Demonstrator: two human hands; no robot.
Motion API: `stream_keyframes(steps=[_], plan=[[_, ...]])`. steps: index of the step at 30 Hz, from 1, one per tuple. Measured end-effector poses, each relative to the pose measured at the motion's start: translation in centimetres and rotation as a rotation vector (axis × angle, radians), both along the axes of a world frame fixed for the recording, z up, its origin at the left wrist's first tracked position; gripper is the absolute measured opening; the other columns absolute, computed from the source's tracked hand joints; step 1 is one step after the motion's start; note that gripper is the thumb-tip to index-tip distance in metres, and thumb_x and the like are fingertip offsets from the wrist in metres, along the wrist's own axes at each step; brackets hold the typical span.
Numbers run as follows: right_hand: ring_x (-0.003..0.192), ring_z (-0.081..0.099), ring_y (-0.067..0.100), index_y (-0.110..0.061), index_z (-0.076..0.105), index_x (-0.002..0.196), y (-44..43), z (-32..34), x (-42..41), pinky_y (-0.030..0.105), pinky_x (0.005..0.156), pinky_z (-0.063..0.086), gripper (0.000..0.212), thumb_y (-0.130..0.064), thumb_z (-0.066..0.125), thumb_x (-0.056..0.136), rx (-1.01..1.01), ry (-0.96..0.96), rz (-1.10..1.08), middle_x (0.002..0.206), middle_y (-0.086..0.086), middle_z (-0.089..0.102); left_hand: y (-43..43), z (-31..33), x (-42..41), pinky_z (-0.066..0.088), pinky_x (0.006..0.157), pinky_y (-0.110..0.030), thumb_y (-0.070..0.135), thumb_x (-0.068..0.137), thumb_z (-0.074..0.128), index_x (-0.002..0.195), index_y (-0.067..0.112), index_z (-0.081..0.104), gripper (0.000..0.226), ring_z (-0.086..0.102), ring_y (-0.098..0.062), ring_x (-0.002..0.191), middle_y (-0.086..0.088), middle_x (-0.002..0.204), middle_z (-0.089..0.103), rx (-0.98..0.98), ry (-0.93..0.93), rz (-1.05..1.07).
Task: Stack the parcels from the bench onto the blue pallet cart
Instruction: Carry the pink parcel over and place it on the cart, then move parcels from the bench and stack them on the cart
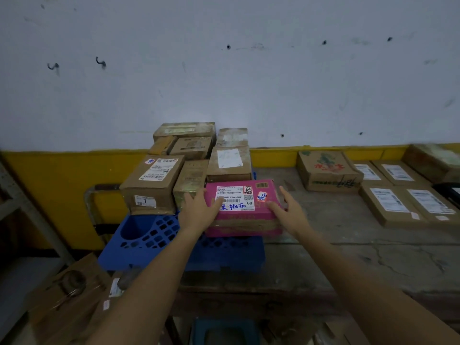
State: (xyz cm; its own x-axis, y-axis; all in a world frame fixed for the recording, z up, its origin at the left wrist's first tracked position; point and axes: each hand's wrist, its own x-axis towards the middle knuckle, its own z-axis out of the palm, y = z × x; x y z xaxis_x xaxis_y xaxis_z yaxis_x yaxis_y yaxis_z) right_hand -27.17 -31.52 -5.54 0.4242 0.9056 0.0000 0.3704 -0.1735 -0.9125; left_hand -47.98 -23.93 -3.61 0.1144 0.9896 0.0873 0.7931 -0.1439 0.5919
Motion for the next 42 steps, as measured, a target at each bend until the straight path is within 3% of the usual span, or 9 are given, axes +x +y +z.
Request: stream_keyframes(steps=[3, 6, 9, 11, 17, 23, 33, 42], plan=[[0.127, 0.042, 0.03, -0.025, 0.019, 0.149, -1.5, 0.8, 1.3, 0.048, 0.103, 0.039, 0.071, -0.043, 0.054, 0.089, 0.001, -0.184, -0.033, 0.147, 0.012, 0.034, 0.2, 1.9, 1.1, 0.04, 0.095, -0.043, 0.058, 0.087, 0.046, 0.133, 0.019, 0.04, 0.061, 0.037, -0.034, 0.126, -0.016, 0.137, 0.036, 0.097, 0.035, 0.038], [0.127, 0.041, 0.029, -0.026, 0.02, 0.148, -3.1, 1.5, 3.3, 0.046, 0.105, 0.037, 0.069, -0.042, 0.054, 0.09, 0.04, -0.239, -0.038, 0.145, 0.012, 0.036, -0.1, 3.7, 4.1, 0.038, 0.099, -0.045, 0.057, 0.089, 0.044, 0.137, 0.018, 0.037, 0.062, 0.036, -0.035, 0.128, -0.018, 0.139, 0.036, 0.163, 0.027, -0.004], [0.124, 0.043, 0.027, -0.027, 0.021, 0.148, -4.6, 2.1, 6.3, 0.04, 0.103, 0.038, 0.069, -0.044, 0.053, 0.09, 0.054, -0.3, -0.032, 0.139, 0.012, 0.042, -1.4, 4.7, 8.6, 0.041, 0.094, -0.042, 0.052, 0.09, 0.045, 0.137, 0.018, 0.038, 0.058, 0.04, -0.033, 0.125, -0.016, 0.138, 0.038, 0.219, -0.02, -0.115], [0.126, 0.042, 0.024, -0.029, 0.02, 0.147, -5.8, 2.3, 9.0, 0.038, 0.104, 0.037, 0.069, -0.045, 0.053, 0.089, 0.047, -0.336, -0.026, 0.14, 0.009, 0.041, -2.5, 4.9, 11.9, 0.045, 0.091, -0.043, 0.051, 0.091, 0.045, 0.137, 0.016, 0.036, 0.059, 0.043, -0.032, 0.122, -0.015, 0.137, 0.039, 0.213, -0.024, -0.185], [0.135, 0.034, 0.021, -0.034, 0.017, 0.147, -10.1, 2.2, 20.3, 0.037, 0.105, 0.034, 0.068, -0.052, 0.049, 0.089, 0.02, -0.406, -0.027, 0.15, 0.002, 0.03, -5.7, 5.2, 23.7, 0.037, 0.104, -0.045, 0.052, 0.092, 0.044, 0.146, 0.019, 0.026, 0.065, 0.036, -0.032, 0.132, -0.014, 0.146, 0.033, 0.151, -0.019, -0.298], [0.133, 0.037, 0.021, -0.034, 0.018, 0.147, -15.7, 2.1, 32.1, 0.042, 0.102, 0.041, 0.067, -0.054, 0.046, 0.089, -0.066, -0.626, -0.065, 0.15, 0.001, 0.03, -9.0, 3.9, 36.5, 0.04, 0.099, -0.046, 0.056, 0.092, 0.039, 0.145, 0.022, 0.025, 0.065, 0.039, -0.032, 0.13, -0.012, 0.147, 0.032, 0.093, 0.097, -0.361], [0.134, 0.034, 0.026, -0.034, 0.018, 0.147, -19.7, -0.2, 47.2, 0.041, 0.097, 0.04, 0.065, -0.053, 0.044, 0.09, -0.206, -0.731, -0.197, 0.151, 0.004, 0.028, -10.5, 1.3, 55.4, 0.037, 0.103, -0.047, 0.052, 0.093, 0.039, 0.145, 0.021, 0.028, 0.062, 0.037, -0.031, 0.132, -0.011, 0.148, 0.033, 0.085, 0.191, -0.557], [0.136, 0.032, 0.026, -0.033, 0.016, 0.148, -15.0, -1.0, 61.3, 0.039, 0.1, 0.04, 0.066, -0.055, 0.041, 0.09, -0.298, -0.773, -0.307, 0.152, 0.002, 0.026, -3.4, -0.4, 71.7, 0.034, 0.106, -0.047, 0.049, 0.095, 0.038, 0.146, 0.015, 0.024, 0.062, 0.031, -0.032, 0.135, -0.014, 0.149, 0.031, 0.119, 0.171, -0.716]])
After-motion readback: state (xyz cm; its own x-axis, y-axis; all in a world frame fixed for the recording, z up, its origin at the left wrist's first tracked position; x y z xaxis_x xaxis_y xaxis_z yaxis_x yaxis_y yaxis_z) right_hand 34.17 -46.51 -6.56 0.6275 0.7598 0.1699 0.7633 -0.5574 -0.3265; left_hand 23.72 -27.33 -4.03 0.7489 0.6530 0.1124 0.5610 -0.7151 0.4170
